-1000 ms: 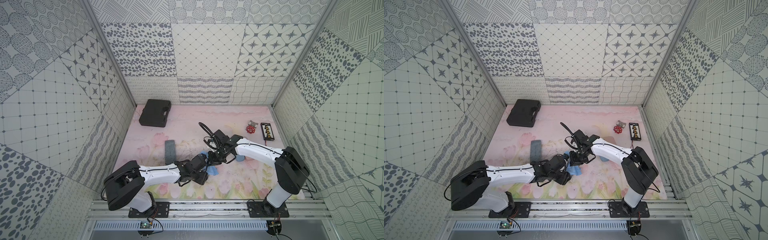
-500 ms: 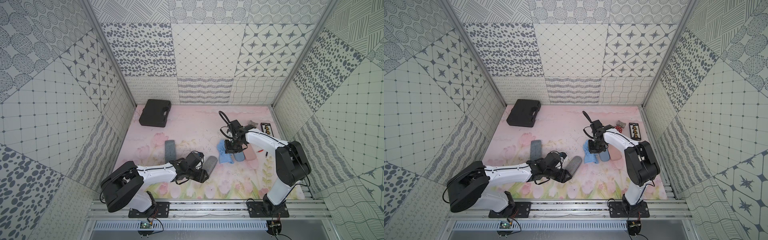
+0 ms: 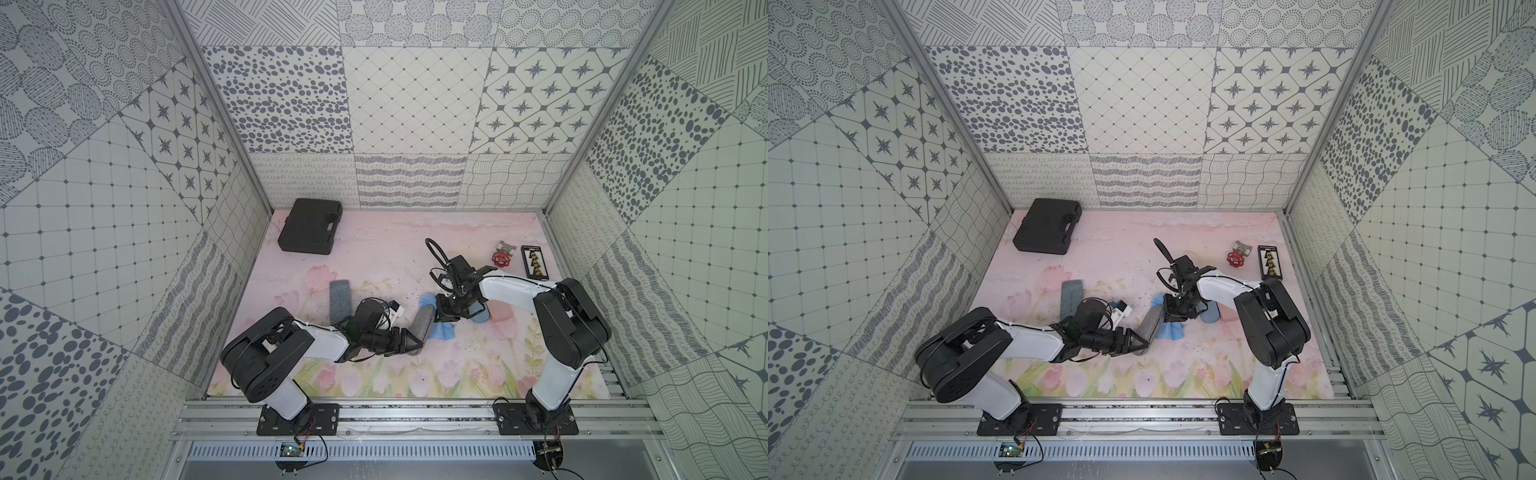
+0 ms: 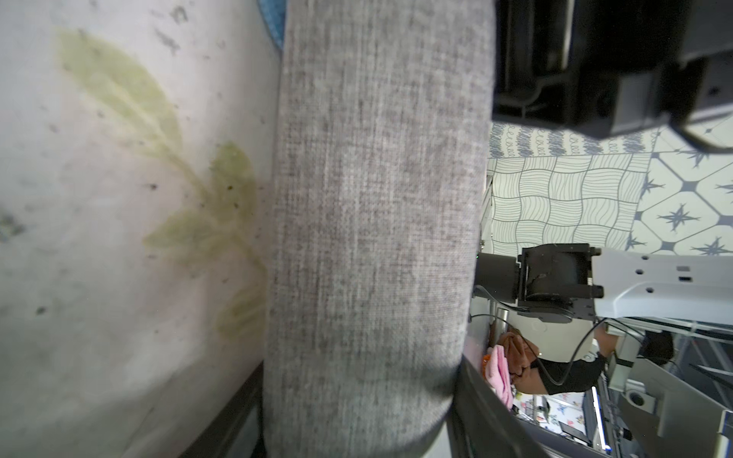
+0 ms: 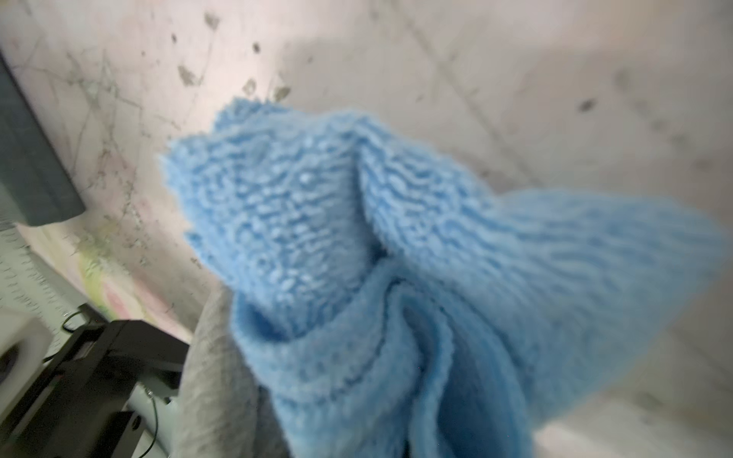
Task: Wipe the eyeglass case
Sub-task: Wipe the dirt from the eyeglass case.
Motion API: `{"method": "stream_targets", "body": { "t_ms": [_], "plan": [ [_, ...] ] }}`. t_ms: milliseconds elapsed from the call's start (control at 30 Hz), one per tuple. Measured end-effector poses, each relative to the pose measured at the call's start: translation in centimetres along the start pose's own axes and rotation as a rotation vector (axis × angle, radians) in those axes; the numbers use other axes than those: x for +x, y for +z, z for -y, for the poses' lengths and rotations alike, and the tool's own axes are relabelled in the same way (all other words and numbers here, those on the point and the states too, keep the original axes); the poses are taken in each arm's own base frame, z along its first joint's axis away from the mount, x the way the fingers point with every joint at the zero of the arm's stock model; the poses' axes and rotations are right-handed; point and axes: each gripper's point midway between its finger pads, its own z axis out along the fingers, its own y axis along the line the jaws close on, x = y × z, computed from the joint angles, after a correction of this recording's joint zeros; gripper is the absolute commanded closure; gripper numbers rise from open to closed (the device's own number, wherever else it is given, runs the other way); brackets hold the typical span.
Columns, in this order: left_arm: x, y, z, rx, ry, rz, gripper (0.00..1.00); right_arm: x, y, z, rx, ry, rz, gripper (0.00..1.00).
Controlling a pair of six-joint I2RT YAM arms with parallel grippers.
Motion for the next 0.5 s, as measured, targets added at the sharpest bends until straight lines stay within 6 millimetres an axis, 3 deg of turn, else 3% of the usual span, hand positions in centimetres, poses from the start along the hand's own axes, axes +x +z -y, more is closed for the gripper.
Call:
{"method": "stream_targets", "body": {
  "t_ms": [267,500],
  "plan": [
    [-0.3,0.0,-0.1,0.049,-0.069,-0.021,1.00,5.3,2.2,-4.0,-0.137,-0.018,-0.076,1.00],
    [-0.3,0.0,0.3,0.070,-0.069,-0.034,1.00,5.8,0.5,-4.3,-0.178,0.100,-0.044,1.00]
  ]
}}
